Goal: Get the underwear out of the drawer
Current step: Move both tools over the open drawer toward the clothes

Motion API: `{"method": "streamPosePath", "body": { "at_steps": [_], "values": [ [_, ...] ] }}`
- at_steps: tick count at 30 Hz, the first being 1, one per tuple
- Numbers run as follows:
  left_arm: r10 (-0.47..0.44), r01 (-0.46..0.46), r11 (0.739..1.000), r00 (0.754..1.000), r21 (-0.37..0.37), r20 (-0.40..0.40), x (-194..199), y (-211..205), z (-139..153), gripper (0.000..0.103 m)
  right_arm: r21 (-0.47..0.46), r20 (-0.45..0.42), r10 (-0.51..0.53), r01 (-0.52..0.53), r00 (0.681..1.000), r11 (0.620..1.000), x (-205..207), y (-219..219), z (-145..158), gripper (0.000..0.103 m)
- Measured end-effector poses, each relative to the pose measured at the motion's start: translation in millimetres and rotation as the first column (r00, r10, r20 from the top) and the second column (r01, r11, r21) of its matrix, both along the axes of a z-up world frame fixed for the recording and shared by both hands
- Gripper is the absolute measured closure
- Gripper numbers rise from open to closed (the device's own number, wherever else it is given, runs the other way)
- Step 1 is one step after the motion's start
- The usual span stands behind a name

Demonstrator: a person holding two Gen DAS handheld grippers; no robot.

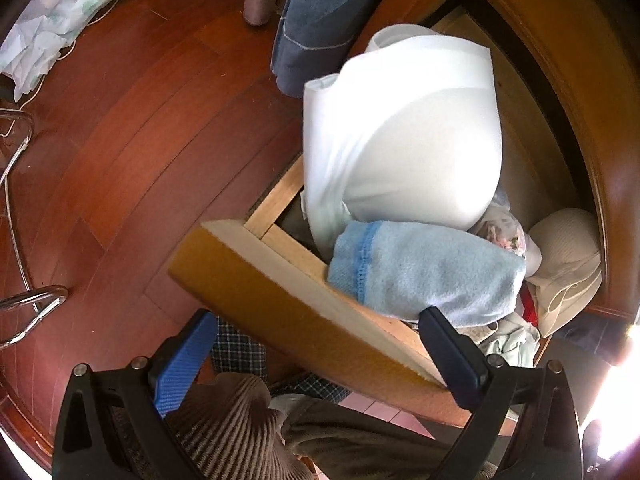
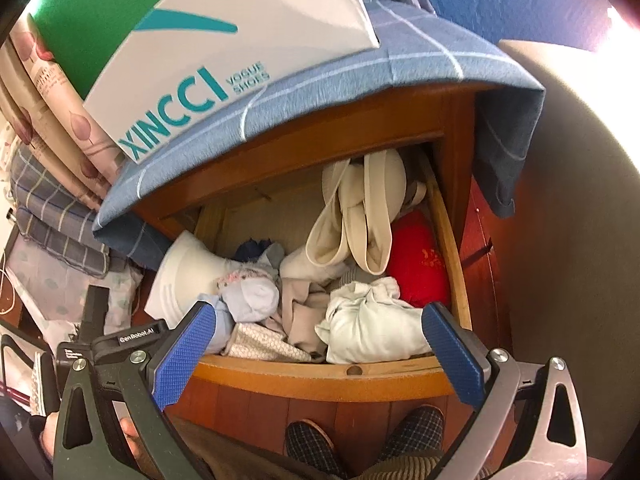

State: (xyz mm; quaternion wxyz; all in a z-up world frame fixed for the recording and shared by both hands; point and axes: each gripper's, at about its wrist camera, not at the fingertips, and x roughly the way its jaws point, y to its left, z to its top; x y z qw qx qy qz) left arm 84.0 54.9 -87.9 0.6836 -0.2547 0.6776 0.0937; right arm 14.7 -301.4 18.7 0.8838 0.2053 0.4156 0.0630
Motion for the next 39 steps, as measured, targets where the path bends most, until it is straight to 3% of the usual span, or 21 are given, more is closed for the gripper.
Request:
{"method": "streamPosePath", "body": {
  "at_steps": [8,11,15,18,23,25,28,31,36,39],
  "values": [
    [-0.049,0.037,0.992,0.993,0.117,0.104,-12,-6,15,0.001,-0.010,-0.062,0.026,-0.026,0.998,1.000,4,6,-8,0.001],
    [-0.110,0.074,0.979,0.977,0.192,0.183,-16,-15,32,0.001,-0.003,-0.088,0.026,-0.027,0.996,1.000,6,6,-11,0.001],
    [-0.172,0.111,0.965,0.951,0.237,0.256,-24,-25,50,0.001,-0.007,-0.120,0.031,-0.032,0.992,0.999,9,8,-16,0.001],
    [-0.213,0.127,0.956,0.922,0.265,0.324,-31,-29,66,0.001,-0.020,-0.137,0.040,-0.043,0.990,0.999,11,12,-17,0.001],
    [-0.333,0.218,0.928,0.848,0.302,0.413,-36,-29,92,0.001,0.027,-0.194,0.069,-0.065,0.979,0.998,20,9,-19,0.001],
    [-0.403,0.277,0.902,0.814,0.330,0.419,-34,-37,100,0.001,0.048,-0.239,0.092,-0.083,0.967,0.995,30,7,-20,0.001],
    [-0.460,0.316,0.873,0.789,0.372,0.408,-23,-45,102,0.001,0.032,-0.288,0.111,-0.106,0.951,0.994,43,8,-19,0.001],
    [-0.481,0.351,0.865,0.783,0.359,0.394,-16,-47,94,0.001,0.000,-0.361,0.124,-0.133,0.924,0.991,57,10,-26,0.001],
    [-0.494,0.404,0.866,0.784,0.295,0.377,-3,-49,84,0.001,-0.040,-0.510,0.150,-0.197,0.847,0.980,77,19,-53,0.004],
    [-0.480,0.395,0.874,0.789,0.282,0.383,0,-44,81,0.001,-0.043,-0.549,0.143,-0.199,0.823,0.979,87,20,-67,0.008]
  ]
}}
